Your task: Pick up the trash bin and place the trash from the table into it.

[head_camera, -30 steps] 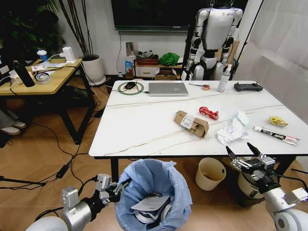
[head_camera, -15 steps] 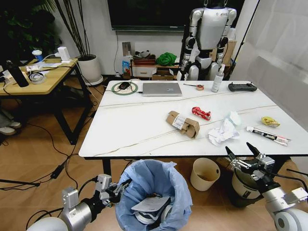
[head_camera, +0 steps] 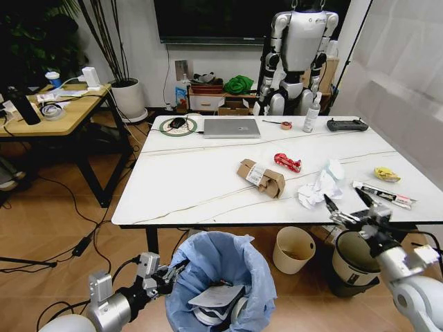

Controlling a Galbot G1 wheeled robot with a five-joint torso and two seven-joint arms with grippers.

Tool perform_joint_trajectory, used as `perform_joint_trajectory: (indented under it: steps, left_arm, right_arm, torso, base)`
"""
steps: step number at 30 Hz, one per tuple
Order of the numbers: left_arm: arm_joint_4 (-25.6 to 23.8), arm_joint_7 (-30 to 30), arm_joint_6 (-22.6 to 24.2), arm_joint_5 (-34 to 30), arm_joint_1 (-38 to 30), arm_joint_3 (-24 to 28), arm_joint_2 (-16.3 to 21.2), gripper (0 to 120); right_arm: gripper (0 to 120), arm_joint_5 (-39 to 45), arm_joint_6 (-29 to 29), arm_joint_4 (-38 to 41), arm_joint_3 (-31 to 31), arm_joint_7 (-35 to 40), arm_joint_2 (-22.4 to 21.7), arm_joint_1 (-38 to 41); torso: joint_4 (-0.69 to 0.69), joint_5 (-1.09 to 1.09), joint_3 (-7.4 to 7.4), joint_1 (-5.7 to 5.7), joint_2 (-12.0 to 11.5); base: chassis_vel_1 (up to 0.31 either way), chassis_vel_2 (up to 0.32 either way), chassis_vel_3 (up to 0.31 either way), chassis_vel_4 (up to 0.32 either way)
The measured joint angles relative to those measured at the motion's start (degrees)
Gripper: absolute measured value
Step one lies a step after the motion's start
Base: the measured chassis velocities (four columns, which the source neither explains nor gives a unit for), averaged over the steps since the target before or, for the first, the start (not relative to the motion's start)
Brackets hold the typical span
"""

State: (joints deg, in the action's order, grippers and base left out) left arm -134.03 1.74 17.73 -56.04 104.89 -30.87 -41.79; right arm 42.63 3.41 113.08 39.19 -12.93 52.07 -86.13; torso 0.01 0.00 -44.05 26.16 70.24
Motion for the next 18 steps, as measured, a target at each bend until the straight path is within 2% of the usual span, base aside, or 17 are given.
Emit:
perform_joint_trajectory:
  steps: [10,18]
  left_arm:
    - [-0.01,-0.1,0.14,-0.26,0.06,0.0,0.84,0]
    - [0.03,-0.12,0.18,-0.29,0.14,-0.11,0.58,0]
  right_arm:
    - [100,7.01,-1.76,-4.31,-11.5,-0.2,-7.71,9.25]
    - [100,8.93,-2.0,-9.15,-19.05,-0.56,-9.87,18.46]
  torso:
    - [-0.01,0.0,0.0,0.0,0.0]
    - [-0.01,0.0,0.0,0.0,0.0]
  base:
    - [0.0,0.0,0.0,0.0]
    - [0.0,0.0,0.0,0.0]
